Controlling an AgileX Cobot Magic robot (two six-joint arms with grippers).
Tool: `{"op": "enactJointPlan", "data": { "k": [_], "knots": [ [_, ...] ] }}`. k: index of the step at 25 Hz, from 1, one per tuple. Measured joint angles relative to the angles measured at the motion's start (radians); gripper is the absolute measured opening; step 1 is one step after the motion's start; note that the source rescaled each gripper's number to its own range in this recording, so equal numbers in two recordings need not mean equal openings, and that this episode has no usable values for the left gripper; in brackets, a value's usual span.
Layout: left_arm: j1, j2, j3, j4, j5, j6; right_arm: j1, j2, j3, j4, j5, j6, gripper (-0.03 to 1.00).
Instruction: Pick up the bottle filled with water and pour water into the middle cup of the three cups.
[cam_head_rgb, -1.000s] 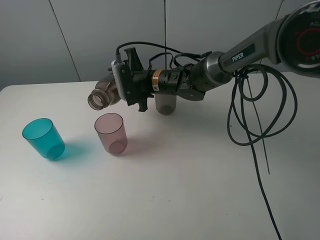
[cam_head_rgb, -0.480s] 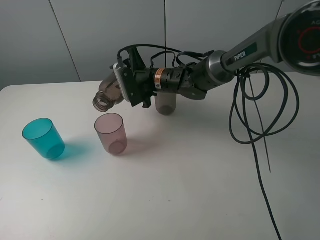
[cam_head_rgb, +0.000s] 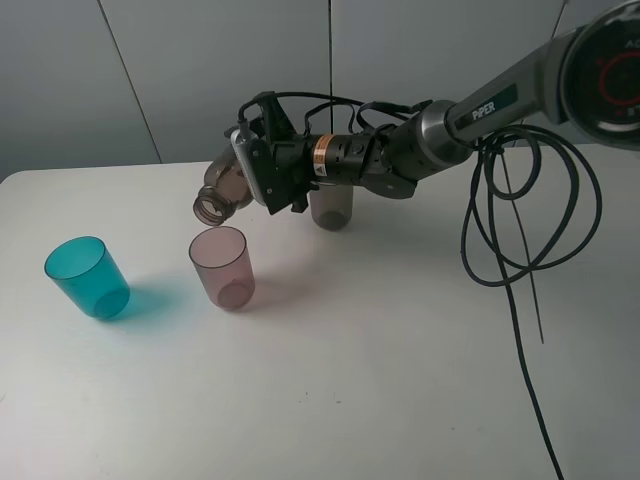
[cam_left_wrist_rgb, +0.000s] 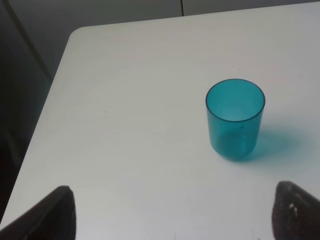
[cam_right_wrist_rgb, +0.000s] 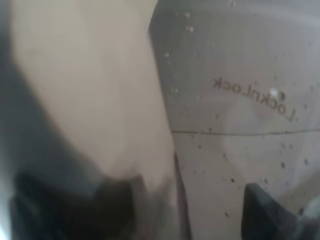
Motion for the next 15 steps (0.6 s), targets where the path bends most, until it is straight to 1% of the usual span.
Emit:
{"op": "enactJointPlan", "data": {
  "k": [8, 15],
  "knots": [
    [0.0, 0.0, 0.0, 0.0, 0.0, 0.0, 0.0, 0.0, 0.0, 0.002, -0.008, -0.057, 0.05],
    [0.0, 0.0, 0.0, 0.0, 0.0, 0.002, 0.0, 0.0, 0.0, 0.006, -0.008, -0.07, 0.05]
  ]
}}
